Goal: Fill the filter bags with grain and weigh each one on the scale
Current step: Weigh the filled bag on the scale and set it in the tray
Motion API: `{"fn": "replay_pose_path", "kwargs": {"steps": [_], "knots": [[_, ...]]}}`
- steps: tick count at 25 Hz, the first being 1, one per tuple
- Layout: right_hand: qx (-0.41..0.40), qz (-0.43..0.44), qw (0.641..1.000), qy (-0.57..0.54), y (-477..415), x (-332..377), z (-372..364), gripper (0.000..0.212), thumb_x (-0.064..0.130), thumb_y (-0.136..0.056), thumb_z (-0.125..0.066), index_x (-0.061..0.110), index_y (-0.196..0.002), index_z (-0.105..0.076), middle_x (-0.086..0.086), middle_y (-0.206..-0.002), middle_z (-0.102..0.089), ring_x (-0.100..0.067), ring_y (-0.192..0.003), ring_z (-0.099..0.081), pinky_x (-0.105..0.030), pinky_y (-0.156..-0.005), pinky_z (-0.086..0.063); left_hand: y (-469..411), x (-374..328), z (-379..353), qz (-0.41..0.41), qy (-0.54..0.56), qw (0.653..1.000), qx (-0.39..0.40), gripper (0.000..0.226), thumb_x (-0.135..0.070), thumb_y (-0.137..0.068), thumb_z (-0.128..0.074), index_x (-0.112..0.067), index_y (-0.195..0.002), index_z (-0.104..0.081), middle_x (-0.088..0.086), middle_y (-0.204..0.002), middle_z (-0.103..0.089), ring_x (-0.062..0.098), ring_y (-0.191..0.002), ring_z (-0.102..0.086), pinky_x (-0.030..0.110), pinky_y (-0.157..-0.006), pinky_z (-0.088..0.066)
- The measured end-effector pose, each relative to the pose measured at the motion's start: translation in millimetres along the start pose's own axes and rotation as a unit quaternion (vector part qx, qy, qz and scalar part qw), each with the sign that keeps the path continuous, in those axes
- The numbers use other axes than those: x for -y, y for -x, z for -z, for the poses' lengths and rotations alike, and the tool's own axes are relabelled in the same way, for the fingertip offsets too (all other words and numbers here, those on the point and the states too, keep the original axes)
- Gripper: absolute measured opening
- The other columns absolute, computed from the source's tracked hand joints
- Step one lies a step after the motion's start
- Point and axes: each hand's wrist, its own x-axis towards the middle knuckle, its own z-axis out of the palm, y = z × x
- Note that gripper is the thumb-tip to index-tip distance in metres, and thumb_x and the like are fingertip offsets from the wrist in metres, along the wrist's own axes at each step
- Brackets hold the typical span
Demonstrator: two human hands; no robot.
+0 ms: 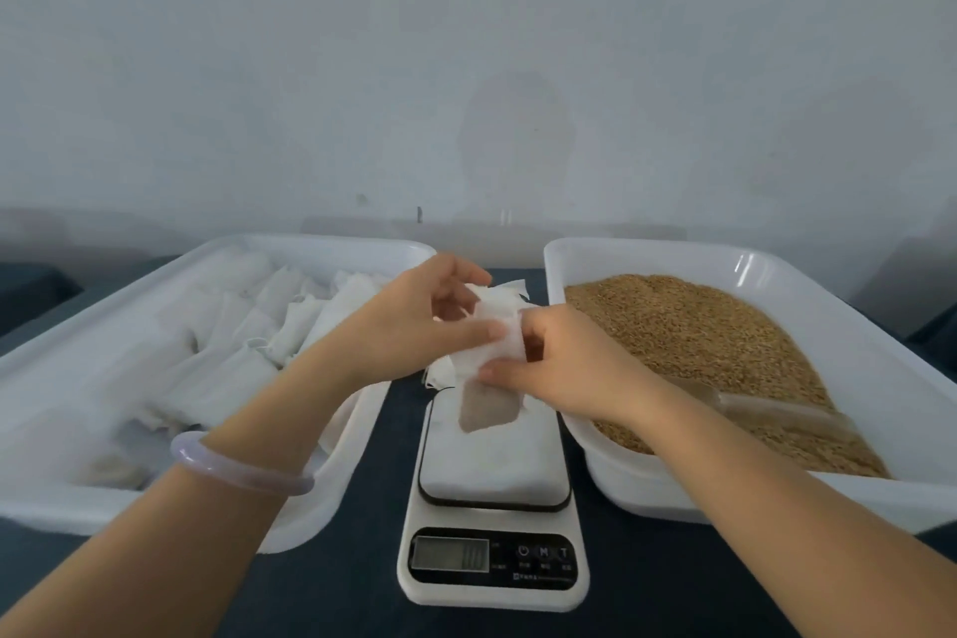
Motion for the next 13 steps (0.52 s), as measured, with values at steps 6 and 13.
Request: {"fn": "replay_pose_path", "kwargs": {"steps": [6,13], "knots": [[0.041,-0.008,0.991,0.123,-8.6,0.5,-15.9,0.026,0.034,-0.078,-0.070,0.011,-0.070,-0.061,0.006,-0.058,-0.051,-0.001,-0.047,-0.044,-0.016,-0.043,-0.031,0.2,12.5,-3.1,0.045,-0.302,0.942,0.138,0.037,-0.031,-0.073,-0.076,-0.014,-0.061,-0.045,-0.003,-0.060,-0.047,0.009,-0.050,-0.036,0.017,-0.048,-0.029],[0.106,0.005,0.974,0.202,-2.4,-5.8,-14.6,0.041,0.051,-0.077,-0.059,0.012,-0.065,-0.055,-0.009,-0.064,-0.059,-0.018,-0.057,-0.049,-0.029,-0.050,-0.034,-8.4,15.3,-22.5,0.052,-0.331,0.920,0.204,0.027,-0.012,-0.081,-0.066,-0.023,-0.063,-0.047,-0.005,-0.065,-0.055,0.012,-0.061,-0.057,0.018,-0.053,-0.042]]}}
